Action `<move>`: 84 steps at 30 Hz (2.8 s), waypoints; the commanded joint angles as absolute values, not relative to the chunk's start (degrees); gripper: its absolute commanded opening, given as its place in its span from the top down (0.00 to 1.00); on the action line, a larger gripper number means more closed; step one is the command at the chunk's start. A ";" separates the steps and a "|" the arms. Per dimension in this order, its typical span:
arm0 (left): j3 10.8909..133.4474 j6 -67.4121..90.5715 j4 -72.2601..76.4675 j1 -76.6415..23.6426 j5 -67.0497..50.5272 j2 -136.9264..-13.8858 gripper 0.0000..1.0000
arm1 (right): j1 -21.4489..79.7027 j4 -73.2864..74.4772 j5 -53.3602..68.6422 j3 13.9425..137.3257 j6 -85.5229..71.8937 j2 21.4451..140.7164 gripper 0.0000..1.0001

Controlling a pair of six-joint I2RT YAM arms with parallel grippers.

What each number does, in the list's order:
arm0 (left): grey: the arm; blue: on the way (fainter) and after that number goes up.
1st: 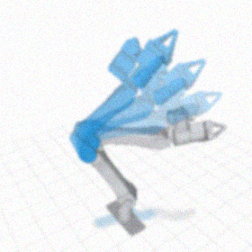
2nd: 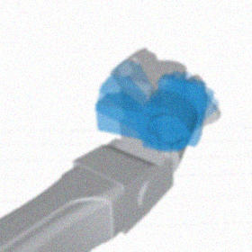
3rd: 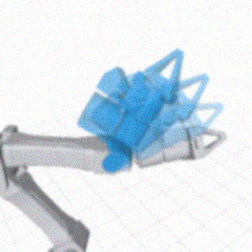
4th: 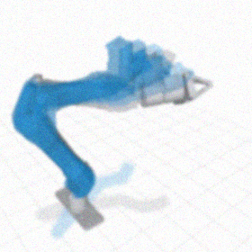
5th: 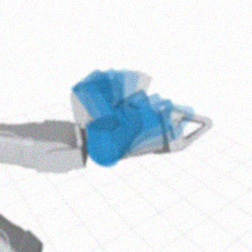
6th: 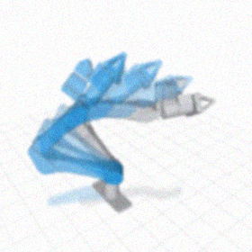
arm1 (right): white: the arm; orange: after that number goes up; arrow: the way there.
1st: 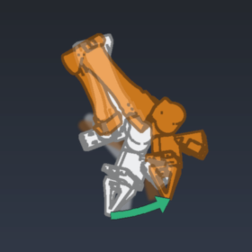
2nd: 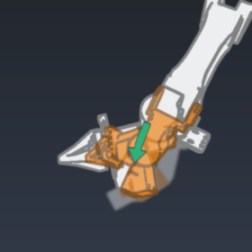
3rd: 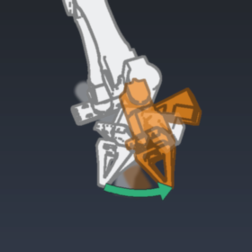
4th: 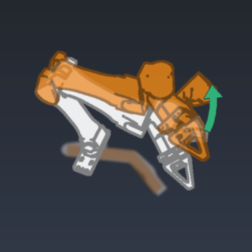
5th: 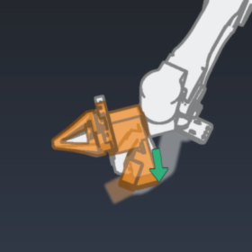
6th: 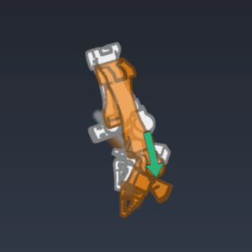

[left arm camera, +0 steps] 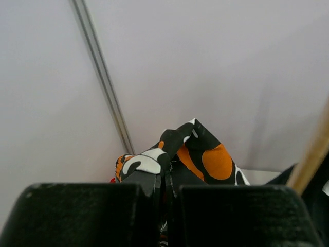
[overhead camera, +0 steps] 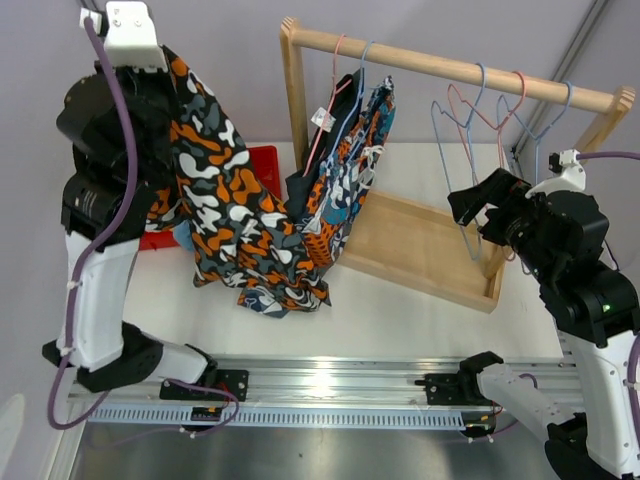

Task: Remove the shorts from the hanger

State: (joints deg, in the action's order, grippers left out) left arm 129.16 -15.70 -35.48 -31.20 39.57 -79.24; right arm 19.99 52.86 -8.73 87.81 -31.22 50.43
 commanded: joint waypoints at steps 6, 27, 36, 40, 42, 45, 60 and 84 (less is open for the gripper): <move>142.03 -3.25 -35.70 -10.13 23.47 -92.71 1.00 | 19.95 51.24 -8.18 85.61 -29.80 50.62 0.01; 138.88 4.48 -38.06 3.52 35.95 -110.74 0.87 | 19.86 44.21 -3.35 80.42 -29.01 53.79 0.00; 137.11 9.66 -43.59 3.43 33.05 -114.88 0.01 | 20.39 36.23 16.39 81.38 -25.14 50.45 0.01; 130.98 10.02 -44.47 1.15 31.91 -108.47 0.01 | 22.58 31.91 24.68 83.84 -24.88 52.20 0.01; 127.98 8.27 -43.25 -2.36 30.59 -102.96 0.01 | 26.35 30.51 25.14 87.09 -24.52 54.75 0.01; 119.64 7.30 -41.93 -7.89 31.37 -96.88 0.01 | 35.04 30.58 19.27 93.67 -21.28 59.57 0.01; 71.67 12.57 -32.00 -25.84 22.94 -55.32 0.01 | 40.52 35.25 0.09 113.47 -18.01 79.89 0.01; 45.62 13.36 -27.16 -25.93 17.58 -34.98 0.01 | 40.34 20.65 -11.87 110.39 -22.06 90.61 0.58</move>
